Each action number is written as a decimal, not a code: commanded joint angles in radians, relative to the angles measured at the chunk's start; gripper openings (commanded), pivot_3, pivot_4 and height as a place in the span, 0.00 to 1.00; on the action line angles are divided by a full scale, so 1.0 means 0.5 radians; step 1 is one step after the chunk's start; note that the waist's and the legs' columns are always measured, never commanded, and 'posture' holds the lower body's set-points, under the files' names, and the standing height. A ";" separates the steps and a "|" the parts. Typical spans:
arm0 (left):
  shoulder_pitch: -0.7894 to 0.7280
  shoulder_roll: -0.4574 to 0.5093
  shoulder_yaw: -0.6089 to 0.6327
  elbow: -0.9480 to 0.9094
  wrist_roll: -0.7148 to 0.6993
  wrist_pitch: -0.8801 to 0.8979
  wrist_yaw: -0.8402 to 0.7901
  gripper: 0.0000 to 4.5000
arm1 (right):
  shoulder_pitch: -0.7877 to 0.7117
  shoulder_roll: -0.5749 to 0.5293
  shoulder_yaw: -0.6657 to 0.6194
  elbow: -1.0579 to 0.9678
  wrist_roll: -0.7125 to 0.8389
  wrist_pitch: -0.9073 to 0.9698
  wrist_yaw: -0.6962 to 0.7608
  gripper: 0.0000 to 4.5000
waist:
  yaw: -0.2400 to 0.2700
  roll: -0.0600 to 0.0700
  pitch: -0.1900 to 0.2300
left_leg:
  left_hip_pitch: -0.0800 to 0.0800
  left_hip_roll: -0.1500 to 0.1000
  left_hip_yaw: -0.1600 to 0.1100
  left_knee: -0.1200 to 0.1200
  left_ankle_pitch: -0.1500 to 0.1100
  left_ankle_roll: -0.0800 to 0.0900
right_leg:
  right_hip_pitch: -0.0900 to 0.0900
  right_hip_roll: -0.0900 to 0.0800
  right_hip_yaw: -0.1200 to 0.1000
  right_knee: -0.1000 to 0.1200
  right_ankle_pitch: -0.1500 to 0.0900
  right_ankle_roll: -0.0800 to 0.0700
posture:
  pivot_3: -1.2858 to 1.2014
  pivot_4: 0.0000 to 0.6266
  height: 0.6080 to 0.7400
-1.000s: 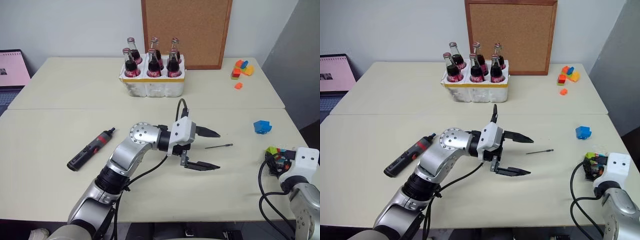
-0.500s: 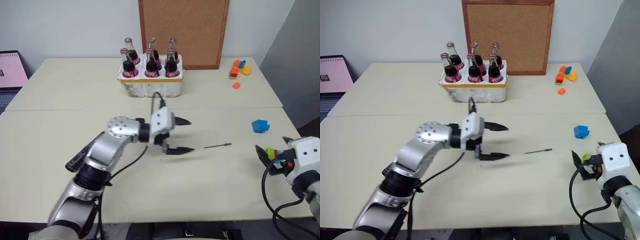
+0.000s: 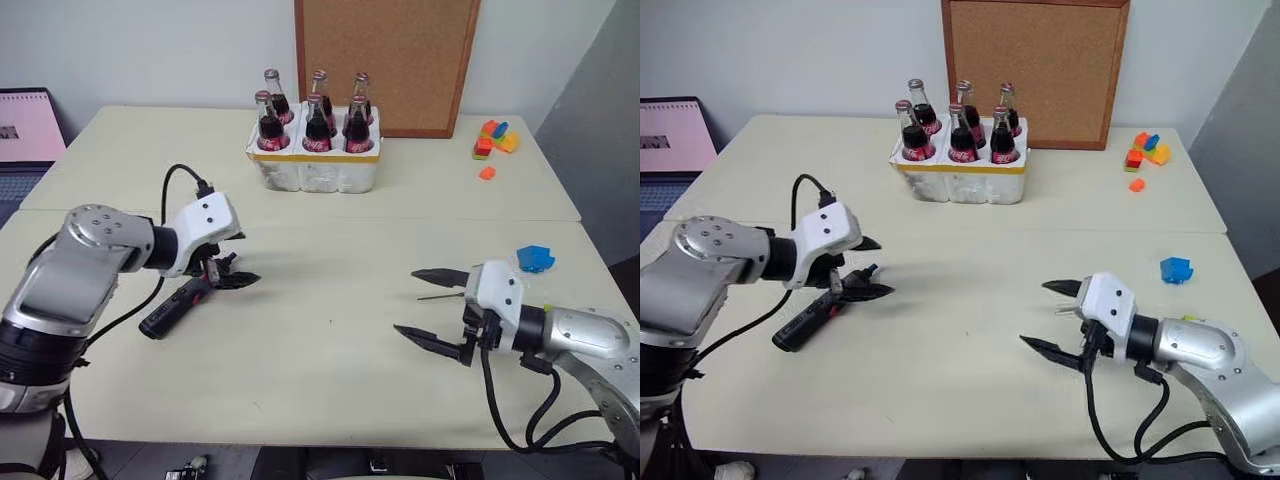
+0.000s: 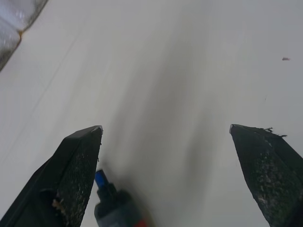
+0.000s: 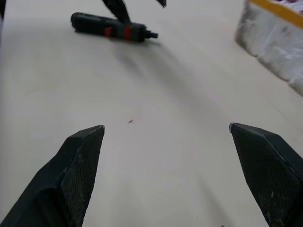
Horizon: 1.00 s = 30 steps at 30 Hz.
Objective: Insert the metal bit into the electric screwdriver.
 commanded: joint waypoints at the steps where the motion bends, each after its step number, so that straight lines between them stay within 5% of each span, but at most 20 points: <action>1: -0.130 0.114 -0.052 0.195 0.104 -0.033 -0.093 1.00 | -0.077 0.022 0.152 0.060 -0.095 -0.162 0.063 0.98 | 0.000 -0.002 0.001 | 0.000 0.000 0.000 0.000 0.000 0.000 | 0.000 0.000 -0.001 0.000 0.000 0.000 | 0.52 0.24 1.00; 11: -0.543 0.072 -0.365 0.823 0.412 -0.052 -0.272 1.00 | -0.102 0.270 0.496 0.089 -0.340 -0.310 -0.107 0.98 | -0.007 -0.003 0.001 | 0.000 -0.001 0.001 0.000 0.000 0.000 | -0.005 0.010 -0.002 0.010 -0.001 -0.001 | 0.52 0.24 1.00; 30: -0.704 -0.172 -0.579 1.264 0.668 0.046 -0.426 1.00 | -0.259 0.506 0.754 -0.019 -0.450 -0.119 -0.302 0.98 | -0.014 -0.003 0.001 | 0.000 0.001 -0.003 0.004 0.000 0.000 | -0.007 0.006 -0.003 0.015 -0.001 -0.003 | 0.52 0.24 1.00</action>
